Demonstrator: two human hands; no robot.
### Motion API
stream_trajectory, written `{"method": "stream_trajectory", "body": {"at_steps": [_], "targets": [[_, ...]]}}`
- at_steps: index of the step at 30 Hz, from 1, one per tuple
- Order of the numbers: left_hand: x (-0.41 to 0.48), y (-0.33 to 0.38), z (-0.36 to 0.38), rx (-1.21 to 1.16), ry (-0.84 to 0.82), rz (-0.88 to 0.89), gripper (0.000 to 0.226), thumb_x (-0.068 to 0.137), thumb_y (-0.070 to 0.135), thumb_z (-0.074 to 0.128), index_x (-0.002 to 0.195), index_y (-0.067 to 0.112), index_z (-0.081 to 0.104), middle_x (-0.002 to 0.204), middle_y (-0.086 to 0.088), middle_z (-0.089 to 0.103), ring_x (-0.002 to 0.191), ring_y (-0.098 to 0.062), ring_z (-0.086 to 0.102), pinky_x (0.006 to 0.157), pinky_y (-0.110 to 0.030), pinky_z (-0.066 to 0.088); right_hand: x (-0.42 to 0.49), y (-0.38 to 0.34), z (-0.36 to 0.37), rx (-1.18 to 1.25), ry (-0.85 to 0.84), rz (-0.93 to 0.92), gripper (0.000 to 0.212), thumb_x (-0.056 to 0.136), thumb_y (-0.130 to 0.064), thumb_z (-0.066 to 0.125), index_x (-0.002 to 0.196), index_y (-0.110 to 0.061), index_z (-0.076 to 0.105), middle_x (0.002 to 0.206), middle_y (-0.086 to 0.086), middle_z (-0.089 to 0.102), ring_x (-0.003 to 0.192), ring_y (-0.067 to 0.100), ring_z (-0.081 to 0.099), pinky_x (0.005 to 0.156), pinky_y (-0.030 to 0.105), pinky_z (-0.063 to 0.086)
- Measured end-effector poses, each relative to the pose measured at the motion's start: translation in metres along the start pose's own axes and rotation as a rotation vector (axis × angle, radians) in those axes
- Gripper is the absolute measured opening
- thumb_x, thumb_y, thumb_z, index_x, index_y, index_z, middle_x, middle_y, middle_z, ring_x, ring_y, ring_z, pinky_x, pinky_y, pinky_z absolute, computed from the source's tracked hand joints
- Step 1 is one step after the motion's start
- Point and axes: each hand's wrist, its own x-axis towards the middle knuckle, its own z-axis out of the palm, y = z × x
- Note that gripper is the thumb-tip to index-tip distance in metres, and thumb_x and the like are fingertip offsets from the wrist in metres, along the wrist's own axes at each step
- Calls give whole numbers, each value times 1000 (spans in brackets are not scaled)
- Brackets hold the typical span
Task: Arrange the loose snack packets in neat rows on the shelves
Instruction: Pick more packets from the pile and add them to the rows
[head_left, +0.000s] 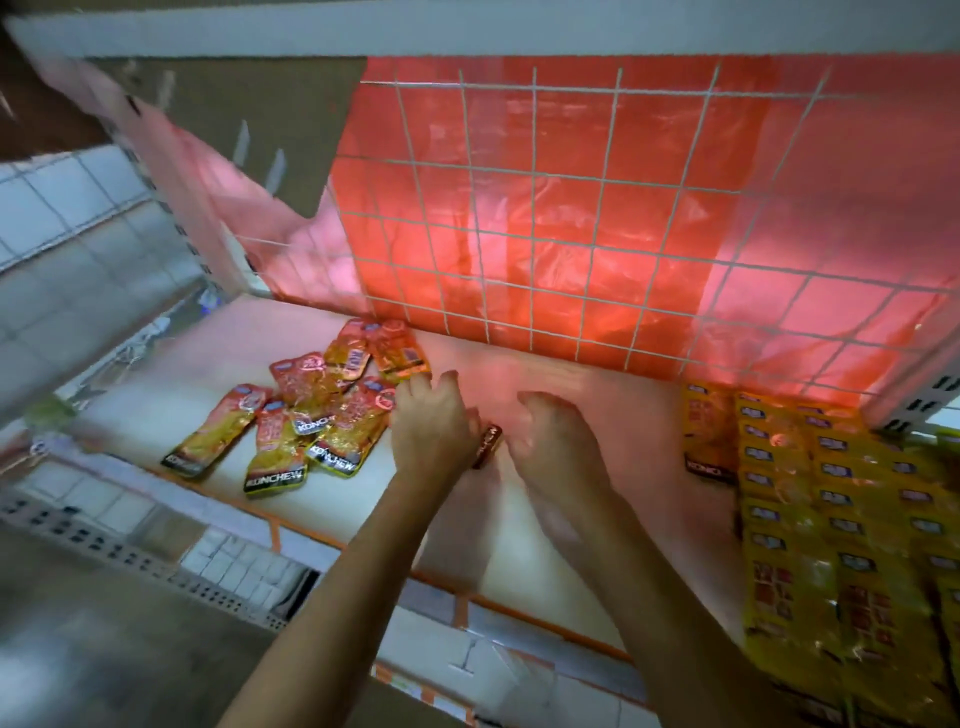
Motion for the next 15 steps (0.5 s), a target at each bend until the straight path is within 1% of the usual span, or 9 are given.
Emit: {"method": "stream_trajectory", "body": {"at_steps": [2, 4, 5, 8, 12, 15], "targets": [[-1, -30, -5, 51, 18, -73, 36, 91, 27, 46, 121, 7, 49, 120, -18, 52, 110, -34, 48, 90, -39, 38, 5, -17, 17, 2, -17, 4, 50, 86, -21, 60, 134, -11, 53, 135, 10, 55, 126, 26, 47, 106, 30, 34], [-3, -55, -9, 76, 24, -134, 28, 91, 25, 47, 114, 8, 49, 113, -17, 55, 106, -33, 51, 87, -37, 40, 8, -30, 33, -35, -34, 16, 50, 85, -27, 60, 132, -11, 54, 130, 9, 58, 121, 26, 50, 103, 33, 39], [-5, -65, -9, 79, 22, -161, 29, 91, 28, 50, 113, 9, 49, 111, -17, 56, 105, -32, 52, 86, -37, 41, 9, -36, 40, -50, -27, 25, 49, 84, -32, 61, 129, -13, 55, 126, 8, 60, 117, 25, 52, 100, 34, 42], [-9, -83, -8, 59, -8, -202, 43, 90, 38, 56, 121, 9, 48, 112, -15, 58, 108, -33, 51, 85, -39, 45, 10, -49, 54, -68, 44, 42, 47, 81, -39, 65, 121, -16, 57, 114, 5, 63, 108, 23, 55, 94, 34, 46], [-9, -94, -4, 44, 1, -186, 38, 90, 43, 57, 110, 12, 50, 104, -12, 60, 100, -29, 54, 84, -35, 44, 13, -59, 63, -135, 83, 61, 48, 79, -40, 69, 120, -19, 55, 112, 2, 60, 104, 20, 52, 88, 32, 45], [-6, -96, -4, 8, -22, -170, 45, 85, 48, 62, 108, 11, 49, 103, -12, 58, 98, -29, 55, 86, -36, 45, 15, -61, 62, -172, 83, 134, 50, 80, -44, 67, 121, -18, 53, 113, 6, 54, 104, 22, 47, 86, 34, 43]]}}
